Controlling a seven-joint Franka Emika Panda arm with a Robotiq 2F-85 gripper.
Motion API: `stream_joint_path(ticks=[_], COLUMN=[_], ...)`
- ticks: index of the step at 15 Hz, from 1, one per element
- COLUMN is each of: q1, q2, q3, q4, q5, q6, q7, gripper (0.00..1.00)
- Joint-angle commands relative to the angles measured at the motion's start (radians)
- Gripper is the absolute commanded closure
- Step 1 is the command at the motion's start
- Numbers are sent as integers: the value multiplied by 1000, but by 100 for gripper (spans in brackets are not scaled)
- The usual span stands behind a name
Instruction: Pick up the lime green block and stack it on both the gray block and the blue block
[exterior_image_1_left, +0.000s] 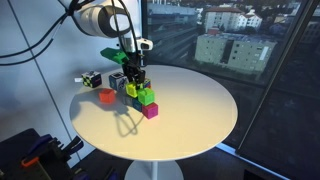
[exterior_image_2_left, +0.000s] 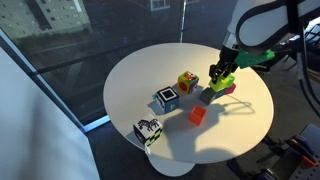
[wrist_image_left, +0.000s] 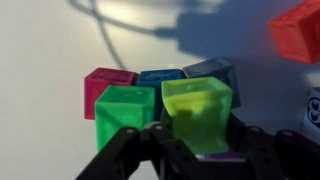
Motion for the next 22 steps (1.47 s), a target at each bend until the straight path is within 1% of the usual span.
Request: stream_joint_path(ticks=[1, 5, 6, 7, 9, 10, 11, 22], q1=[-5, -4, -4, -4, -4, -4, -4, -5], q2=[27, 38, 39, 39, 37, 37, 36, 7], q3=[-2, -6, -6, -7, -8, -8, -8, 5], q4=[44, 56, 57, 57, 57, 57, 58, 49], q5=[-17, -17, -18, -18, -18, -18, -18, 10], q6=[-13, -14, -14, -14, -13, -13, -14, -28], q7=[25, 26, 26, 26, 26, 26, 25, 7], gripper=[74, 74, 40, 23, 10, 1, 0, 0])
